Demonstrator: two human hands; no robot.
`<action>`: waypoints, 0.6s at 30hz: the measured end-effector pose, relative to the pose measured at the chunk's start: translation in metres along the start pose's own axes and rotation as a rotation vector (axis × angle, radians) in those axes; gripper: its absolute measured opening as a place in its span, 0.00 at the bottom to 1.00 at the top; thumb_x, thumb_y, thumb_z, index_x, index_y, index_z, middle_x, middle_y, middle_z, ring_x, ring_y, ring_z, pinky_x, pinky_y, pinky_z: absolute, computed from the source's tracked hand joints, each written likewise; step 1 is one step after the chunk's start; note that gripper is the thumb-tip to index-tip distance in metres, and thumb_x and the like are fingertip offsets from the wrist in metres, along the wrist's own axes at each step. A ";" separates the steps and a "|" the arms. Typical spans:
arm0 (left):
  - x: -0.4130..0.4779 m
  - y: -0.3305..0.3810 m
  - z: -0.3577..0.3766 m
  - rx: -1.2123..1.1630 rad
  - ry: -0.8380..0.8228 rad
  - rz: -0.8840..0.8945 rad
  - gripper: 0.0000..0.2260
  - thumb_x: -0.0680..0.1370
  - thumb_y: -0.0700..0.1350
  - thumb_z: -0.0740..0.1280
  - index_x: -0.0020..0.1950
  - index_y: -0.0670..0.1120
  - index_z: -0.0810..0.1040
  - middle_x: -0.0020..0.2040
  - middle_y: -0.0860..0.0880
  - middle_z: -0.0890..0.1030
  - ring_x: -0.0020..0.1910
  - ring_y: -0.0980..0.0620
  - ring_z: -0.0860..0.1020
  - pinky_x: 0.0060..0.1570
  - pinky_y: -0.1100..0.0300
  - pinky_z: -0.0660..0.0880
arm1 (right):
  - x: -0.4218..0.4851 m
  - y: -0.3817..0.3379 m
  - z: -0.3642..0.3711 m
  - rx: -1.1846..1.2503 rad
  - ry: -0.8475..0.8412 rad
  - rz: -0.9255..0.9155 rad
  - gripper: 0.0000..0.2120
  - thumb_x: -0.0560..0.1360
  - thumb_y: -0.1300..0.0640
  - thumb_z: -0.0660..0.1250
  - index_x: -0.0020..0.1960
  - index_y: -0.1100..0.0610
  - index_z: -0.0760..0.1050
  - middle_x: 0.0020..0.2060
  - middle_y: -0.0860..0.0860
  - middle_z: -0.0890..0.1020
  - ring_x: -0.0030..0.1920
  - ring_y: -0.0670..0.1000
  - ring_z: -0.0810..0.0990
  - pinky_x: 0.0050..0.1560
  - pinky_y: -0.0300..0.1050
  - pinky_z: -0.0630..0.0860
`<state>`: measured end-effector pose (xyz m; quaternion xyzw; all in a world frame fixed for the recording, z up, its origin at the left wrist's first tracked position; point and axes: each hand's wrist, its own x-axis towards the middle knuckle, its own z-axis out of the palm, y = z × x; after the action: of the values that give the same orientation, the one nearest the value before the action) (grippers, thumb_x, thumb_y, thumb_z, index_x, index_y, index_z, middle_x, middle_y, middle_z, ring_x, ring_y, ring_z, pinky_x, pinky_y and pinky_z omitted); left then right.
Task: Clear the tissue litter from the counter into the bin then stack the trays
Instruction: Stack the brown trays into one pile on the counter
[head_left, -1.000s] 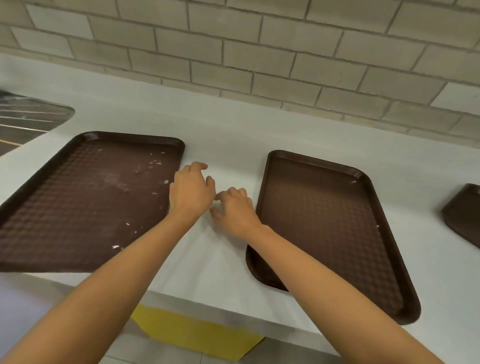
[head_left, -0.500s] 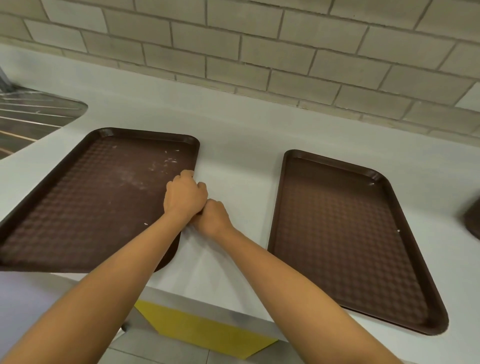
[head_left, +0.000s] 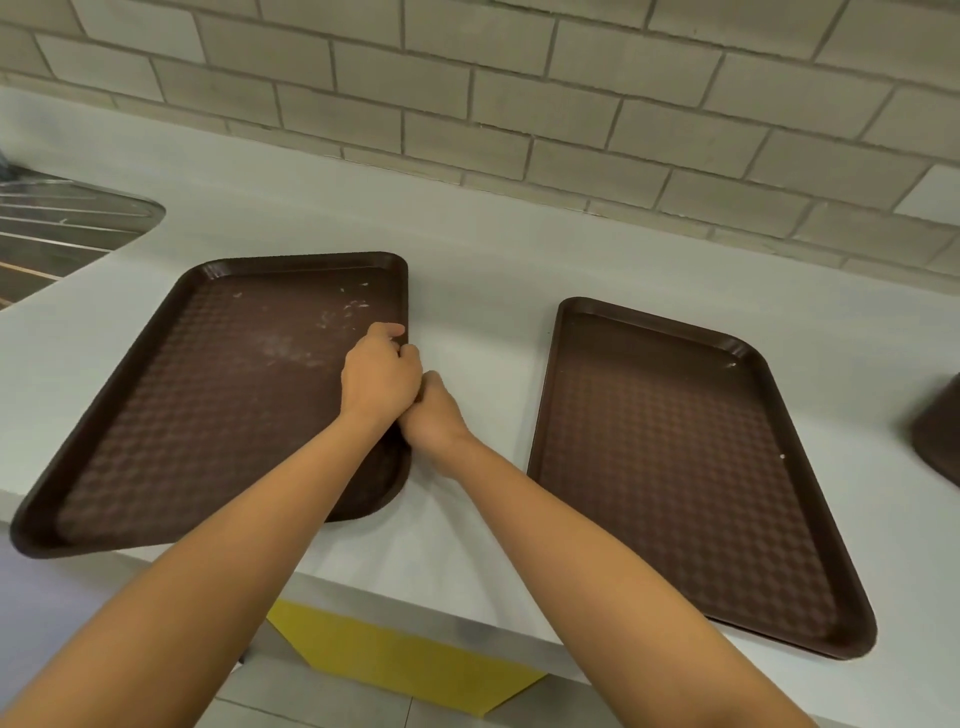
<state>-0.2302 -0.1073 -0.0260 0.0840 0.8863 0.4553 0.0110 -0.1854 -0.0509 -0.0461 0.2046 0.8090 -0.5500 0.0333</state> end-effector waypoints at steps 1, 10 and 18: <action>-0.001 0.003 0.002 -0.014 0.001 0.015 0.17 0.79 0.42 0.58 0.68 0.43 0.68 0.62 0.43 0.76 0.61 0.46 0.74 0.56 0.57 0.69 | 0.000 0.002 -0.006 0.050 0.010 0.010 0.11 0.78 0.58 0.58 0.60 0.58 0.63 0.52 0.54 0.75 0.52 0.53 0.76 0.55 0.49 0.77; -0.011 0.024 0.021 0.006 0.045 0.117 0.15 0.78 0.43 0.61 0.65 0.46 0.72 0.58 0.47 0.79 0.55 0.49 0.77 0.55 0.56 0.72 | -0.015 0.020 -0.073 0.188 0.197 -0.066 0.16 0.79 0.60 0.58 0.66 0.53 0.67 0.45 0.53 0.81 0.47 0.55 0.82 0.52 0.52 0.80; -0.026 0.049 0.044 0.182 0.069 0.228 0.17 0.77 0.47 0.63 0.66 0.49 0.72 0.61 0.46 0.76 0.61 0.45 0.72 0.59 0.50 0.71 | -0.044 0.041 -0.153 0.182 0.362 -0.093 0.17 0.79 0.59 0.60 0.67 0.52 0.68 0.46 0.46 0.80 0.48 0.47 0.81 0.54 0.46 0.79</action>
<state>-0.1939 -0.0480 -0.0134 0.1691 0.9084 0.3741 -0.0790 -0.1044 0.0873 -0.0094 0.2646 0.7573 -0.5761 -0.1566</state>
